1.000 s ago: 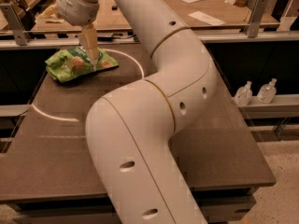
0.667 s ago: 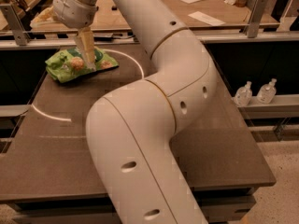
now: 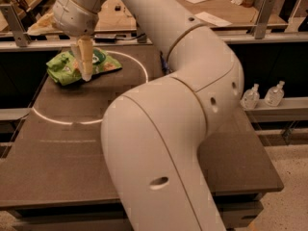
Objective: Move green rice chip bag near blue chip bag
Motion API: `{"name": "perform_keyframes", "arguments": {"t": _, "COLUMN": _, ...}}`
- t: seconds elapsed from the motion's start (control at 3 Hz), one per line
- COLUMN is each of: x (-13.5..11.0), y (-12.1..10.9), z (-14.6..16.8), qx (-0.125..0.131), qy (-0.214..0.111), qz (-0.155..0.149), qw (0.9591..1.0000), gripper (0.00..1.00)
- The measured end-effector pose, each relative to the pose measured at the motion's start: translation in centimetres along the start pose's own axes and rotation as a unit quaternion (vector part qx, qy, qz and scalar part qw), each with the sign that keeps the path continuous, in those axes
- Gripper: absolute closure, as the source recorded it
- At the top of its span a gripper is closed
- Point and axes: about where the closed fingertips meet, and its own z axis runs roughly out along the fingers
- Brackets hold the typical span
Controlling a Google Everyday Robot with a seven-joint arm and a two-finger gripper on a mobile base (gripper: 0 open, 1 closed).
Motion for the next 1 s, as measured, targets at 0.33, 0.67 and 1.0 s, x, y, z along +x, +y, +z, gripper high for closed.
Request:
{"name": "perform_keyframes", "arguments": {"t": 0.33, "x": -1.8, "y": 0.3, "z": -2.4, "qx": 0.043, "qy": 0.051, "qz": 0.045, "qw": 0.9967, "gripper": 0.00}}
{"name": "perform_keyframes", "arguments": {"t": 0.67, "x": -3.2, "y": 0.4, "z": -5.2, "qx": 0.105, "qy": 0.128, "qz": 0.090, "qw": 0.9821, "gripper": 0.00}}
{"name": "perform_keyframes", "arguments": {"t": 1.0, "x": -4.0, "y": 0.3, "z": -5.7, "qx": 0.164, "qy": 0.192, "qz": 0.124, "qw": 0.9596, "gripper": 0.00}}
